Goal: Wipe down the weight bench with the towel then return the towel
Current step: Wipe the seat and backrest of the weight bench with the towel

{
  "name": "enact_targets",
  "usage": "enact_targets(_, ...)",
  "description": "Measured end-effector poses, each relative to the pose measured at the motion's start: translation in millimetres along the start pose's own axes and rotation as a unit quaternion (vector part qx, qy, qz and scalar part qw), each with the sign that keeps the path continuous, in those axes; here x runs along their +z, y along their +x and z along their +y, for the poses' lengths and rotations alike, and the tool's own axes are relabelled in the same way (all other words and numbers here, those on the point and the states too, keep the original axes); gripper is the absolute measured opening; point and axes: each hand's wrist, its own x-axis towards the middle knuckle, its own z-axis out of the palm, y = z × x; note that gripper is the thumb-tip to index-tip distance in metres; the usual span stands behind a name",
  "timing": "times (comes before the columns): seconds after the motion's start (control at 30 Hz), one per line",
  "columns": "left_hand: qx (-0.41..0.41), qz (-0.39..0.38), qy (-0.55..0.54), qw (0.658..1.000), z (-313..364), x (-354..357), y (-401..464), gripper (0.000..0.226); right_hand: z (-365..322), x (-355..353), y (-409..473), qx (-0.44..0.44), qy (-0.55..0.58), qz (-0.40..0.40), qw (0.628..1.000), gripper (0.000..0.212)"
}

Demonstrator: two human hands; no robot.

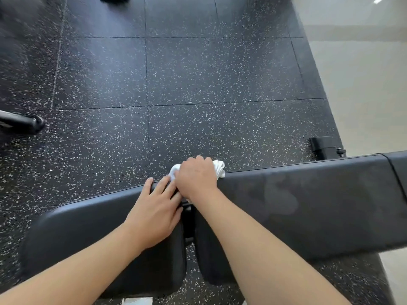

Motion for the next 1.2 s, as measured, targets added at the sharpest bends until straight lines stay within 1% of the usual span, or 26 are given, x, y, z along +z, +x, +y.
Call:
enact_targets(0.07,-0.01,0.017,-0.009,1.0,3,-2,3,0.037,3,1,-2,-0.001,0.004,0.0,1.0,0.037)
enact_targets(0.17,-0.036,0.025,-0.019,0.999,12,-4,4,0.036,15,-1,-3,-0.016,0.021,-0.005,1.0,0.046)
enact_targets(0.23,-0.065,0.026,-0.026,0.997,20,-7,6,0.043,31,-6,-3,0.003,0.053,-0.015,0.998,0.047)
enact_targets(0.3,-0.091,0.027,-0.038,0.995,30,-10,11,0.054,56,-8,-4,0.048,0.102,-0.016,0.994,0.043)
enact_targets(0.37,-0.097,0.02,-0.046,0.994,44,-14,23,0.062,91,-7,-8,0.084,0.113,-0.011,0.99,0.042)
enact_targets(0.5,-0.064,0.022,-0.054,0.996,86,-22,66,0.064,172,-4,-25,0.111,0.087,-0.009,0.99,0.052)
enact_targets(0.6,-0.047,0.013,-0.052,0.997,134,-24,109,0.066,236,-4,-40,0.123,0.071,0.007,0.99,0.055)
enact_targets(0.77,-0.045,0.011,-0.047,0.998,220,-19,187,0.071,343,0,-63,0.146,0.047,0.023,0.988,0.057)
enact_targets(0.9,-0.058,0.006,-0.049,0.997,279,-18,252,0.067,422,8,-74,0.17,0.044,0.046,0.983,0.057)
enact_targets(1.03,-0.094,0.018,-0.069,0.993,309,-17,286,0.052,502,15,-85,0.207,0.062,0.079,0.973,0.055)
enact_targets(1.1,-0.094,0.02,-0.075,0.993,311,-16,289,0.05,518,18,-86,0.205,0.078,0.079,0.972,0.052)
enact_targets(1.2,-0.097,0.032,-0.075,0.992,310,-19,287,0.051,515,20,-80,0.191,0.08,0.095,0.974,0.052)
